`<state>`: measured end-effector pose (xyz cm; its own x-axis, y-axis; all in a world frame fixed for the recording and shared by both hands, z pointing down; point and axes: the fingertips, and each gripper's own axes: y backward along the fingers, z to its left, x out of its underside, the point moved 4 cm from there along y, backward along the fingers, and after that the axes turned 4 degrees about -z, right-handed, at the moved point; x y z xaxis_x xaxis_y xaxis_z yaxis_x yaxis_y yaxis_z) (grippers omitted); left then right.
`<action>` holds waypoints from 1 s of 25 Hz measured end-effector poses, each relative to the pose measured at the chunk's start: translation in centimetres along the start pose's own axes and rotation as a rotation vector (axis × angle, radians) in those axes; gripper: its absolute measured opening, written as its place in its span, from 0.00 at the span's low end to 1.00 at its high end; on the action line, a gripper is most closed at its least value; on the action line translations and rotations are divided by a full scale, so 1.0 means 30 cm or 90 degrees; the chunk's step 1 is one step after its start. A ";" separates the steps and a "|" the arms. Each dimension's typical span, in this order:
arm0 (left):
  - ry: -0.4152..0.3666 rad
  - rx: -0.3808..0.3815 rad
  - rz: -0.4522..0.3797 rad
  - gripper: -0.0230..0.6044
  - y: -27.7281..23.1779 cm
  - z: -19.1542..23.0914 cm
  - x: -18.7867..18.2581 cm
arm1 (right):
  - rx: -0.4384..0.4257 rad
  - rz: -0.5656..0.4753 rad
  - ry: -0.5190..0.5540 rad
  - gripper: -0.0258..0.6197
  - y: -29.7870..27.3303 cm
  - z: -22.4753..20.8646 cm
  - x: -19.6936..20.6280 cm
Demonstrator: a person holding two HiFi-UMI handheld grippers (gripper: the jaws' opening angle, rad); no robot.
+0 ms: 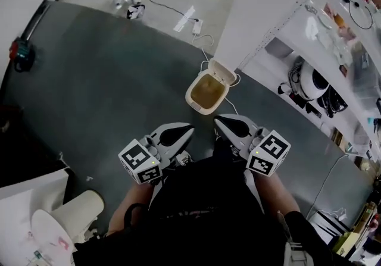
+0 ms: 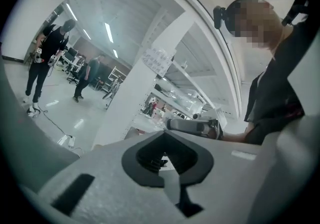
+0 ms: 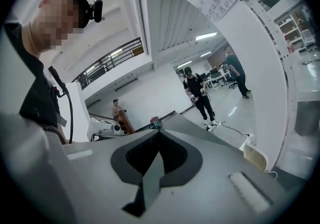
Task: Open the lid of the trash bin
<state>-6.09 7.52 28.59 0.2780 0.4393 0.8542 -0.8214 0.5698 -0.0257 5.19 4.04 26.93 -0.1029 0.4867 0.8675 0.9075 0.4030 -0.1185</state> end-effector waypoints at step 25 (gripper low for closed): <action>-0.009 -0.035 -0.055 0.04 0.177 -0.190 -0.013 | -0.042 -0.021 0.014 0.05 0.096 0.285 0.074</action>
<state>-7.72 14.34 25.17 0.3386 0.3770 0.8621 -0.7665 0.6420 0.0203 4.10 12.91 24.38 -0.1252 0.4557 0.8813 0.9288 0.3661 -0.0573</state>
